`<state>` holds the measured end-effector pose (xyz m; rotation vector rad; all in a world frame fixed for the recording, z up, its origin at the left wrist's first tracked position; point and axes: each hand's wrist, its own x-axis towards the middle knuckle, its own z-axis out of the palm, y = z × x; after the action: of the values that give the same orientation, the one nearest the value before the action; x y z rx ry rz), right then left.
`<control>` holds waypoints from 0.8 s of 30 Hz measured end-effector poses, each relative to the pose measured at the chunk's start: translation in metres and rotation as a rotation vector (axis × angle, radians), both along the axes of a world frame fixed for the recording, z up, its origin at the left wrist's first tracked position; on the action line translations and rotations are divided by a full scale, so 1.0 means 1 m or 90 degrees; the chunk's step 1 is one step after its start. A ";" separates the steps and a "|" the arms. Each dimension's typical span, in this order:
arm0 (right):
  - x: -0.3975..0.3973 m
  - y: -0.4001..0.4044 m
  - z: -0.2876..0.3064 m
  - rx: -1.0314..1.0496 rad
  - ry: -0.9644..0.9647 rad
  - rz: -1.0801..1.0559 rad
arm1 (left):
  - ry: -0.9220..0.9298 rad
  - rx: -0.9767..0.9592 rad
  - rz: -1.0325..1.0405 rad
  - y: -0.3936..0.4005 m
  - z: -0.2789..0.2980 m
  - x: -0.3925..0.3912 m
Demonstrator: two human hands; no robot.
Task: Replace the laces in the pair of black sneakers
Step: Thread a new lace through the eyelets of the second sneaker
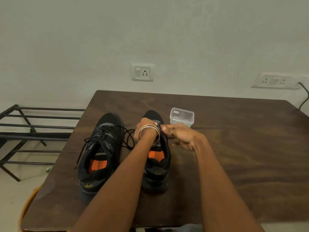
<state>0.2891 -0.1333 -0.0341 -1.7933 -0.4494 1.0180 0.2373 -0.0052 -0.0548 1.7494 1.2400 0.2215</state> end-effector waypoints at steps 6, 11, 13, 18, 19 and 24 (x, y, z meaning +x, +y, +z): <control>0.004 0.032 -0.028 -0.022 -0.302 -0.205 | -0.040 -0.060 -0.014 0.005 0.002 0.000; 0.003 0.041 -0.034 -0.027 -0.337 -0.268 | -0.082 -0.137 -0.095 0.014 0.010 -0.006; 0.002 0.041 -0.034 -0.029 -0.341 -0.270 | -0.033 -0.130 -0.095 0.012 0.015 -0.009; -0.002 0.042 -0.032 -0.023 -0.381 -0.266 | -0.018 -0.131 -0.122 0.014 0.022 -0.013; -0.002 0.044 -0.031 -0.026 -0.391 -0.262 | -0.017 -0.132 -0.131 0.015 0.024 -0.016; -0.005 0.051 -0.029 -0.066 -0.383 -0.236 | -0.056 -0.119 -0.155 0.023 0.032 -0.027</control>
<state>0.2837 -0.0827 -0.0632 -2.1677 -0.4042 0.2357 0.2102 0.0174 -0.0225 1.6907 0.9428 0.0375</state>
